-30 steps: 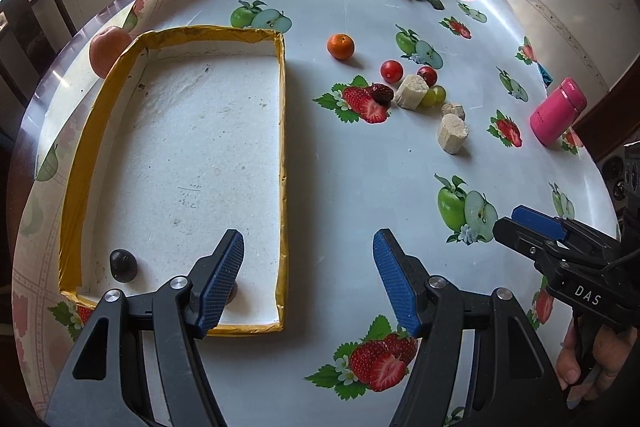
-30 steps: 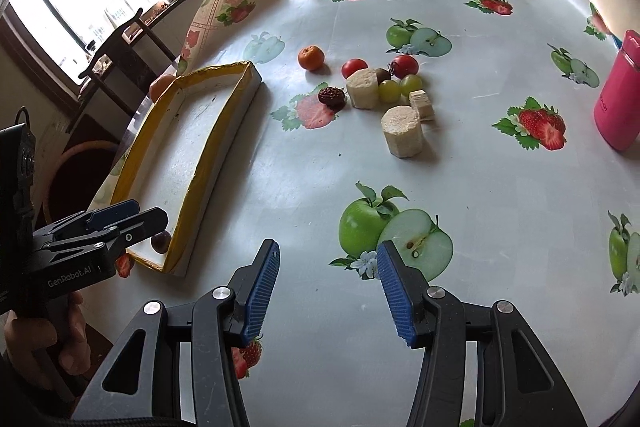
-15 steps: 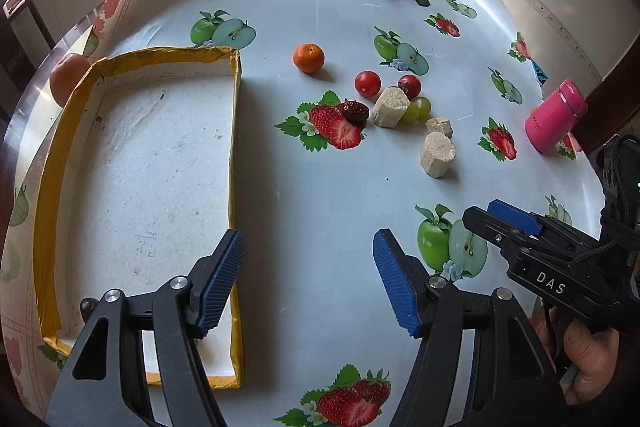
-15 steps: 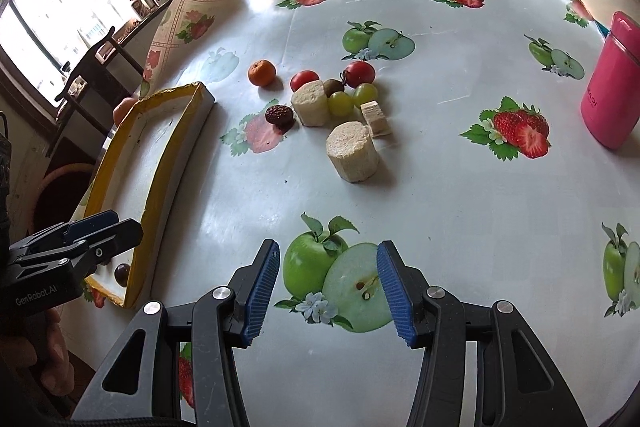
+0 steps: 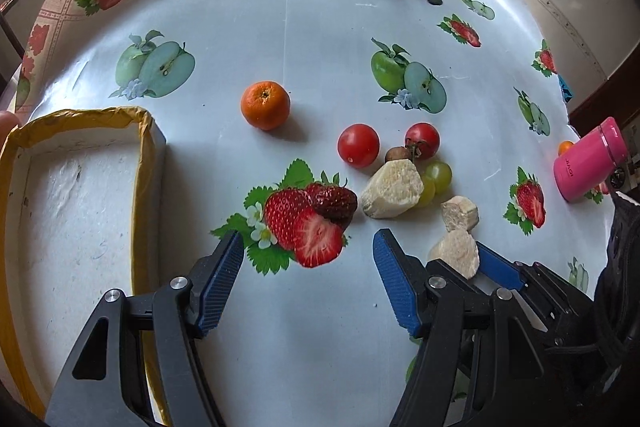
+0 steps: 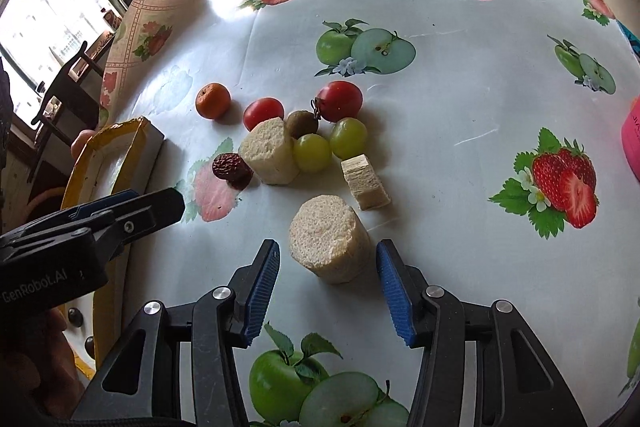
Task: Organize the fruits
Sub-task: 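Grasp the red date with the left tool while the right tool grasps the round bread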
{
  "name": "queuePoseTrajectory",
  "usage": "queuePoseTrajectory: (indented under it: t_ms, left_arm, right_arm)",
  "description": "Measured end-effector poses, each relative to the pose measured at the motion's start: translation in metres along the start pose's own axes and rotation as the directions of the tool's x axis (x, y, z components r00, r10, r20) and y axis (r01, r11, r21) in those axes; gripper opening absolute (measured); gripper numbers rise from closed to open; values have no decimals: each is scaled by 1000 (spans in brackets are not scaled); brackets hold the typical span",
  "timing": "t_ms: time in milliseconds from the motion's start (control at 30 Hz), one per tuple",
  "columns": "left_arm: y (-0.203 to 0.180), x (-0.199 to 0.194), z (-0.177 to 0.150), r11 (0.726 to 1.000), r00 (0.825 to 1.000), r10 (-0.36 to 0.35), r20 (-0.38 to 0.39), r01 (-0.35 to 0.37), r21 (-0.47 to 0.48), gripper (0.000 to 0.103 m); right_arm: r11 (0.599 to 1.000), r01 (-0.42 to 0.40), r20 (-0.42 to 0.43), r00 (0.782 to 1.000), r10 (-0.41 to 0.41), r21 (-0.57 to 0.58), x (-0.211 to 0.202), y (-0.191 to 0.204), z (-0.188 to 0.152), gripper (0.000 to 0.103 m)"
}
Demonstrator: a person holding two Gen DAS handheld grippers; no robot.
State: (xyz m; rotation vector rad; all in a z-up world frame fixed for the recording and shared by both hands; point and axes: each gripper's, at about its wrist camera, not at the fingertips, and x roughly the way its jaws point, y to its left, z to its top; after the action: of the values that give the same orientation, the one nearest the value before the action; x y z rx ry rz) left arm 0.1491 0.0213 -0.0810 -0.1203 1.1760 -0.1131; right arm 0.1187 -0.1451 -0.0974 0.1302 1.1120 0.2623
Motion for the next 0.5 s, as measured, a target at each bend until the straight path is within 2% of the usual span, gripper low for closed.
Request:
queuePoseTrajectory:
  t_ms: [233,333,367,400,467,500]
  left_arm:
    - [-10,32,11,999,999,17,-32,-17,29,65]
    - [-16,35,10,997,999,51,1,-51,64,59]
    - [-17,35,11,996,998,60,7,-61,68,55]
    - [-17,35,11,995,998,65,14,-66,73,43]
    - [-17,34,13,996,999,43,11,-44,82,27]
    - [-16,34,13,996,1000,26,2,-26,80,27]
  right_arm:
    - [1000,-13,16,1000,13,27,3,-5,9,42]
    - [1000,-10,21,1000,9,14,4,-4,9,41]
    - [1000,-9,21,1000,9,9,3,-4,9,41]
    - [1000,-10,23,1000,10,6,3,-4,9,41]
    - [1000,-6,25,1000,7,-2,2,-3,8,41]
    - [1000,-6,24,1000,6,-5,1,-3,7,41]
